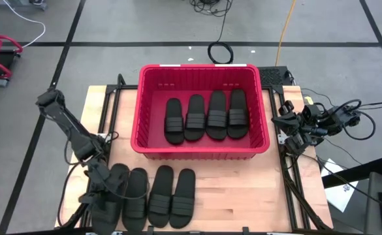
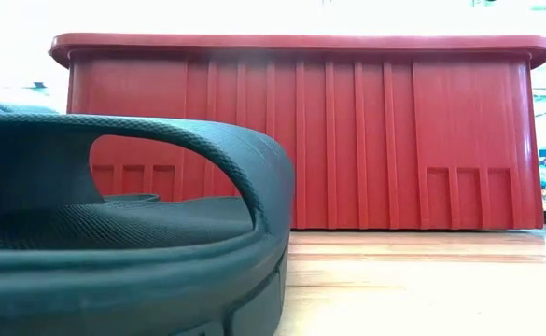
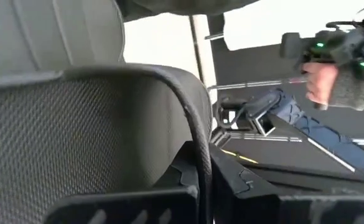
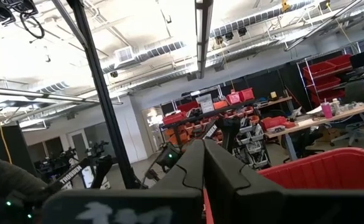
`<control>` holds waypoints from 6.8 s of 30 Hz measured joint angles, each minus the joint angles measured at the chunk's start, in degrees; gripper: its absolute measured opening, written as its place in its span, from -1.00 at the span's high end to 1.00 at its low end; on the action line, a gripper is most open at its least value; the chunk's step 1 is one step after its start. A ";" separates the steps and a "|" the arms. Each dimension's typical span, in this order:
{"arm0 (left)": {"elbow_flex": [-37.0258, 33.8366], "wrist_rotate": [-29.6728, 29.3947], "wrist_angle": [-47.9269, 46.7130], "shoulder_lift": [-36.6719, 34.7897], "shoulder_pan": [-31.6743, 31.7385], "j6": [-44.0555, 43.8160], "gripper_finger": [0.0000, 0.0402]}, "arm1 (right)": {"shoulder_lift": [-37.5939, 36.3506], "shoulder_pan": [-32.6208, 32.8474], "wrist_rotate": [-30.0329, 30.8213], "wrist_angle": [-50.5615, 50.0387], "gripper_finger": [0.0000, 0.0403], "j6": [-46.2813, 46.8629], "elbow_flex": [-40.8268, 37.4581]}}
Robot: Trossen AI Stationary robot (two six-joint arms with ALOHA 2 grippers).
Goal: Pick and place slides into bin
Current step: Put the black slipper into the bin, then put the left black slipper into the bin
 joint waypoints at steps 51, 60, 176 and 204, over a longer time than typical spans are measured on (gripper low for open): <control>84.98 -0.75 -76.16 54.84 80.59 99.70 1.00 | 0.02 -0.01 1.49 -0.28 1.00 -11.15 0.00; 71.11 -0.02 -75.16 55.18 80.65 104.19 1.00 | 0.02 0.00 2.76 -0.28 1.00 -11.53 0.00; 88.12 0.17 -72.13 30.98 55.59 59.37 1.00 | 0.00 0.00 -0.27 -2.95 1.00 -8.84 0.02; 11.50 -8.45 -12.18 13.54 15.72 19.71 0.95 | 0.00 0.00 4.33 -0.24 1.00 -7.72 0.02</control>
